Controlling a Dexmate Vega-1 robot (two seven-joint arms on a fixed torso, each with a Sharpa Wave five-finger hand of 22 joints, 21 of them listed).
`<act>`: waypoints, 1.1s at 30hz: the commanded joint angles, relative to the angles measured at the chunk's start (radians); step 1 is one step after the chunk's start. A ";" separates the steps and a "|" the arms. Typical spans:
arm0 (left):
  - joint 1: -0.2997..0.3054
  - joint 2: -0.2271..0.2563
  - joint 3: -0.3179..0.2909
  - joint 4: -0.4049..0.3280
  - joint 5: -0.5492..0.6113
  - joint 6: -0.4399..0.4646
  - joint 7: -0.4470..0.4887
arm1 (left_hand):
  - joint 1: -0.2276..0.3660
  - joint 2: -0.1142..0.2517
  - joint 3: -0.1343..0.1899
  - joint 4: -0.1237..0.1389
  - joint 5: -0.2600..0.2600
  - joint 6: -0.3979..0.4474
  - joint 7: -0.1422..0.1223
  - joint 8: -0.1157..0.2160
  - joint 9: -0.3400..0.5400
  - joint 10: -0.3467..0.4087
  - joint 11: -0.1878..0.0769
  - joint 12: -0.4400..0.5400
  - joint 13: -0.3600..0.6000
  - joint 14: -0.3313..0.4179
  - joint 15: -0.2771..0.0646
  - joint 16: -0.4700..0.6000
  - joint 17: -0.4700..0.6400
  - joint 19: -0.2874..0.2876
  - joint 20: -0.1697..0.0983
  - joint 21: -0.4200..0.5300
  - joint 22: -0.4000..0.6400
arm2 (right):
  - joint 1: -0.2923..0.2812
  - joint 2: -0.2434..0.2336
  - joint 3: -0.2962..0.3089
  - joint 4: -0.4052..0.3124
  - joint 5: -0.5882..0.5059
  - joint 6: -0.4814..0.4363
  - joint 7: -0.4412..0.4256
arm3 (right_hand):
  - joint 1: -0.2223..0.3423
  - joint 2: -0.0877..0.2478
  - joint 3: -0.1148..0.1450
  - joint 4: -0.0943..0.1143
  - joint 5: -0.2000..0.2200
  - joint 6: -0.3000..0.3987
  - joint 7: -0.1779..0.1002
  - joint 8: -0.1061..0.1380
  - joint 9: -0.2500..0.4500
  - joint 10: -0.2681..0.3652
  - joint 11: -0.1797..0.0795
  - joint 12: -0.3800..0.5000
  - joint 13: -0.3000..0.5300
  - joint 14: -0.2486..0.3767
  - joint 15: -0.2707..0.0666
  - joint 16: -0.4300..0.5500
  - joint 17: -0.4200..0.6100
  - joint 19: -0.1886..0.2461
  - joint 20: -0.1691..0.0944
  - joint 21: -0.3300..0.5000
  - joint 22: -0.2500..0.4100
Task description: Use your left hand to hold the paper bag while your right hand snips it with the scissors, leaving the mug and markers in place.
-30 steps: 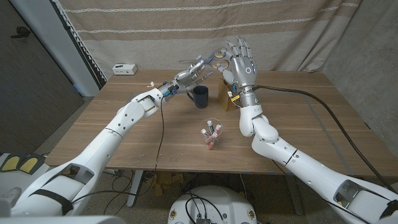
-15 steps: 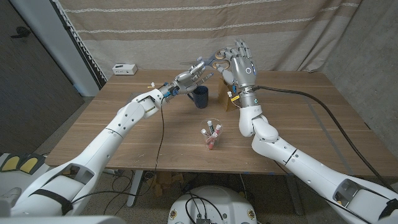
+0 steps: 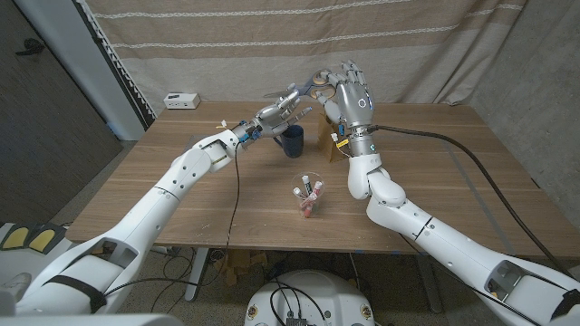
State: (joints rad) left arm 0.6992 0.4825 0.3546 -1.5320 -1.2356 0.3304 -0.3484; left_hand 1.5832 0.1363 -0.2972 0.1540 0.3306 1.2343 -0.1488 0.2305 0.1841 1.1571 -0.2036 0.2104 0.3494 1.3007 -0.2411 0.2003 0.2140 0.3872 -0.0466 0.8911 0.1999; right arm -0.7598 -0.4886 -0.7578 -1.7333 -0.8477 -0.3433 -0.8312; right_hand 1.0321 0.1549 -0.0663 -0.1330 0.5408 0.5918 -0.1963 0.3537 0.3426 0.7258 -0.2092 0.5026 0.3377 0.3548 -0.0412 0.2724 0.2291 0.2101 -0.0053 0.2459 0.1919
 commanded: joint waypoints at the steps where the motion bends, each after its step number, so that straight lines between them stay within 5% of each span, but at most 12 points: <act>1: 0.001 -0.001 0.001 -0.001 -0.002 0.002 -0.001 | -0.021 0.030 -0.003 0.005 -0.003 0.004 0.003 0.005 0.003 0.088 -0.006 0.006 0.004 0.011 0.002 0.007 0.002 -0.001 -0.106 0.006 0.002 | -0.003 0.000 0.003 0.002 0.018 0.018 -0.004 | 0.071 -0.013 0.017 -0.010 -0.017 -0.002 -0.005 0.050 0.067 -0.010 0.004 0.115 0.144 0.134 -0.192 0.079 0.079 0.061 -0.026 0.034 0.022; 6: 0.001 -0.002 0.001 -0.001 -0.004 0.003 0.000 | -0.021 0.030 -0.003 0.005 -0.003 0.004 0.004 0.005 0.003 0.087 -0.006 0.006 0.004 0.010 0.002 0.007 0.002 -0.002 -0.107 0.005 0.001 | -0.004 -0.002 0.009 0.001 0.035 0.035 -0.003 | 0.134 -0.032 0.012 -0.007 -0.041 0.001 0.005 0.096 0.136 -0.037 0.009 0.257 0.323 0.327 -0.194 0.272 0.289 0.108 -0.052 0.101 0.080; 12: -0.002 -0.003 0.000 0.003 -0.005 0.005 -0.001 | -0.022 0.031 -0.003 0.005 -0.004 0.003 0.003 0.004 0.003 0.086 -0.006 0.006 0.004 0.010 0.002 0.007 0.002 -0.003 -0.106 0.005 0.001 | -0.008 -0.005 0.021 -0.006 0.071 0.071 0.004 | 0.177 -0.039 0.003 0.001 -0.055 0.039 0.003 0.098 0.143 -0.010 0.008 0.377 0.467 0.396 -0.191 0.498 0.551 0.187 -0.082 0.203 0.161; 17: -0.001 -0.003 0.000 0.003 -0.004 0.004 -0.001 | -0.022 0.030 -0.003 0.005 -0.004 0.005 0.003 0.005 0.003 0.087 -0.006 0.006 0.004 0.010 0.002 0.006 0.002 -0.004 -0.106 0.005 0.001 | -0.012 -0.012 0.031 -0.021 0.091 0.079 0.033 | 0.196 -0.036 0.002 0.004 -0.059 0.038 0.008 0.096 0.158 0.006 0.007 0.433 0.537 0.438 -0.189 0.585 0.621 0.275 -0.107 0.284 0.205; 28: 0.000 -0.002 0.000 0.003 -0.007 0.007 -0.004 | -0.023 0.031 -0.002 0.005 -0.005 0.005 0.001 0.005 0.003 0.088 -0.006 0.006 0.004 0.009 0.002 0.006 0.003 -0.004 -0.106 0.007 0.002 | -0.012 -0.017 0.042 -0.036 0.111 0.086 0.077 | 0.221 -0.035 0.001 0.005 -0.069 0.038 0.013 0.087 0.170 0.044 0.007 0.517 0.630 0.564 -0.187 0.671 0.622 0.379 -0.165 0.407 0.264; 33: -0.001 -0.003 -0.001 0.003 -0.008 0.009 -0.004 | -0.025 0.031 -0.003 0.006 -0.006 0.004 0.003 0.005 0.003 0.089 -0.006 0.007 0.004 0.010 0.002 0.007 0.003 -0.005 -0.104 0.007 0.002 | -0.012 -0.015 0.045 -0.034 0.115 0.086 0.083 | 0.234 -0.045 -0.003 0.004 -0.079 0.097 0.015 0.113 0.192 0.070 0.007 0.561 0.682 0.630 -0.185 0.725 0.624 0.412 -0.184 0.478 0.301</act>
State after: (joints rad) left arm 0.6984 0.4799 0.3551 -1.5299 -1.2409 0.3361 -0.3506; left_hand 1.5829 0.1360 -0.2966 0.1546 0.3246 1.2321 -0.1506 0.2303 0.1842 1.1590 -0.2056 0.2105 0.3494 1.3006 -0.2410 0.2003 0.2141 0.3872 -0.0466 0.8907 0.2001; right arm -0.7706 -0.5016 -0.7230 -1.7608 -0.7534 -0.2637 -0.7784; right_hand 1.2536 0.1132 -0.0619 -0.1237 0.4692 0.6567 -0.1785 0.4474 0.5228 0.7536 -0.1779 1.0230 0.9958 0.9569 -0.1362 0.9759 0.8518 0.5991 -0.0557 0.6946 0.4772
